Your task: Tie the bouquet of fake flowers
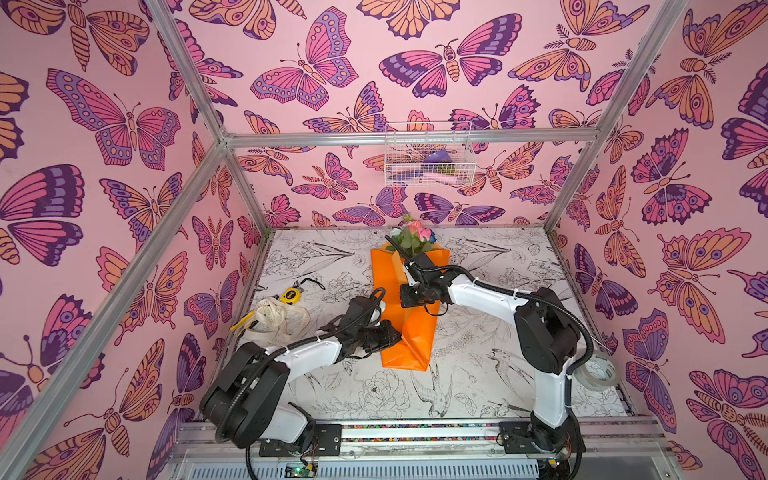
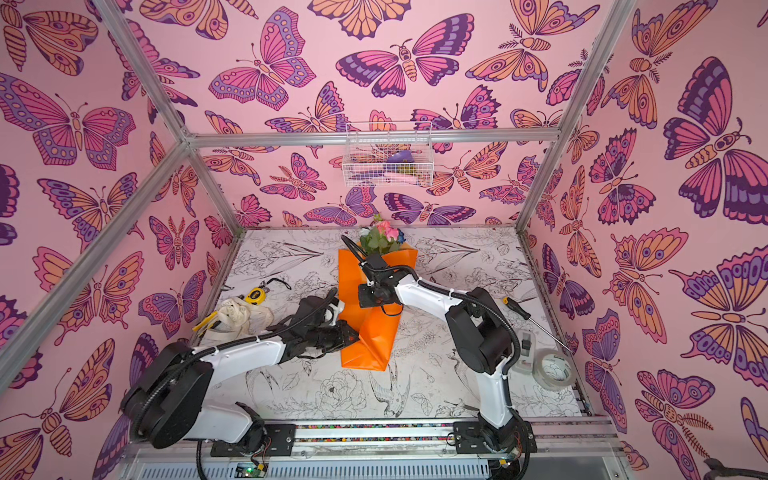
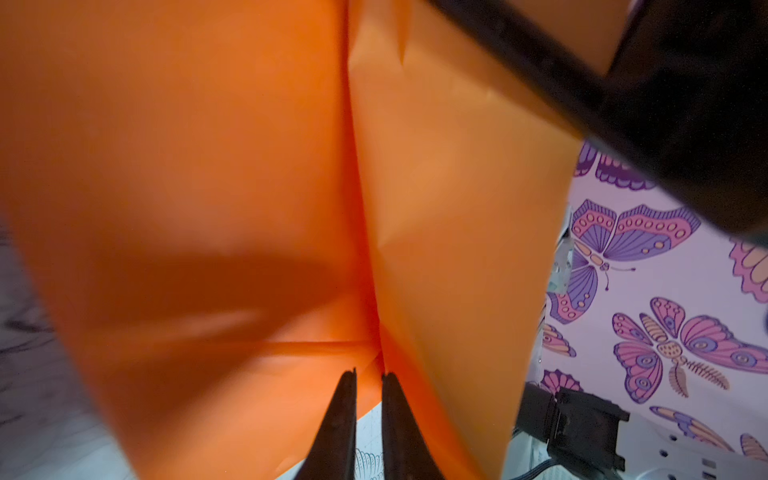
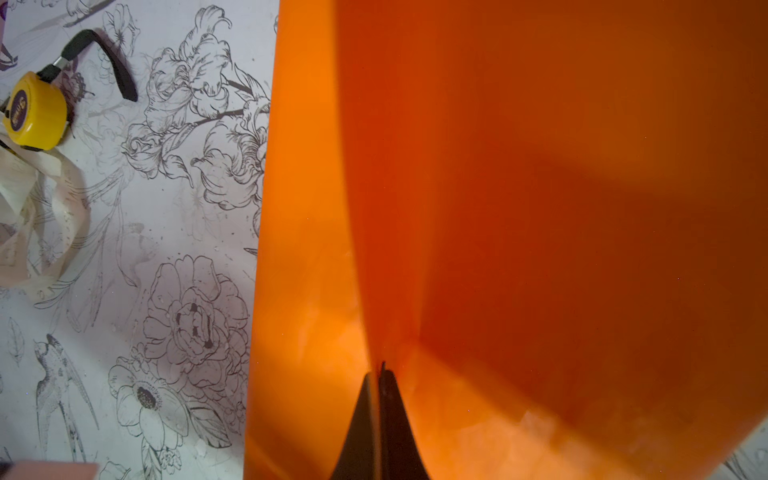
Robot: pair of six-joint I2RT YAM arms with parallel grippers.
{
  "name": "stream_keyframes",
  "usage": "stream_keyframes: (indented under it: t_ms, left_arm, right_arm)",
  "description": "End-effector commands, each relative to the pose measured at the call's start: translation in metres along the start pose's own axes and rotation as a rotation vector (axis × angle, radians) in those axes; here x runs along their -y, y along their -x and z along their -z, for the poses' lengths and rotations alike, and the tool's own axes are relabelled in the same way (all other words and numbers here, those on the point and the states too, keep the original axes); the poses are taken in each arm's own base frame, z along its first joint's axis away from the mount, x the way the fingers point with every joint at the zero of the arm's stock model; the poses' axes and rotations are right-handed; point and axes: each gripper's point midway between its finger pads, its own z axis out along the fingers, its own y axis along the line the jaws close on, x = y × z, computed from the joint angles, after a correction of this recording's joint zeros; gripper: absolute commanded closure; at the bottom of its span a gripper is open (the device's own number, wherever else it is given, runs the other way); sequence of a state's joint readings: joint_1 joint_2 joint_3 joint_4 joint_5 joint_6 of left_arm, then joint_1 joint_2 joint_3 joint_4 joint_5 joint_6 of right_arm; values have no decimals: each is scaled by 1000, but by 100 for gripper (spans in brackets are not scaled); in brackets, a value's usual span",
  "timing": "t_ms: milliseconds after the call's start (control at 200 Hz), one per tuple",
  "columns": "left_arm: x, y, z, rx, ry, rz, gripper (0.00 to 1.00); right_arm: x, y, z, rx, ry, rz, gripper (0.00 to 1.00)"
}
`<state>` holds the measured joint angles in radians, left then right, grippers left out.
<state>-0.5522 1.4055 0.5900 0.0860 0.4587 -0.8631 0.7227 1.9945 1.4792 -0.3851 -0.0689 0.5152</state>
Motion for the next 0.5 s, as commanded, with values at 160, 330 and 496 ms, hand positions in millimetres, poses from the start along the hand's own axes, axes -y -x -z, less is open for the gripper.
stream_keyframes:
  t_ms: [160,330,496]
  left_arm:
    - [-68,9,17,123,224,141,83]
    - [-66,17,13,137,216,125,83]
    - [-67,16,6,119,208,135,83]
  right_arm:
    - [1,4,-14,1,-31,-12,100]
    - [-1,7,-21,4,-18,-42,99]
    - [-6,12,-31,15,1,-79,92]
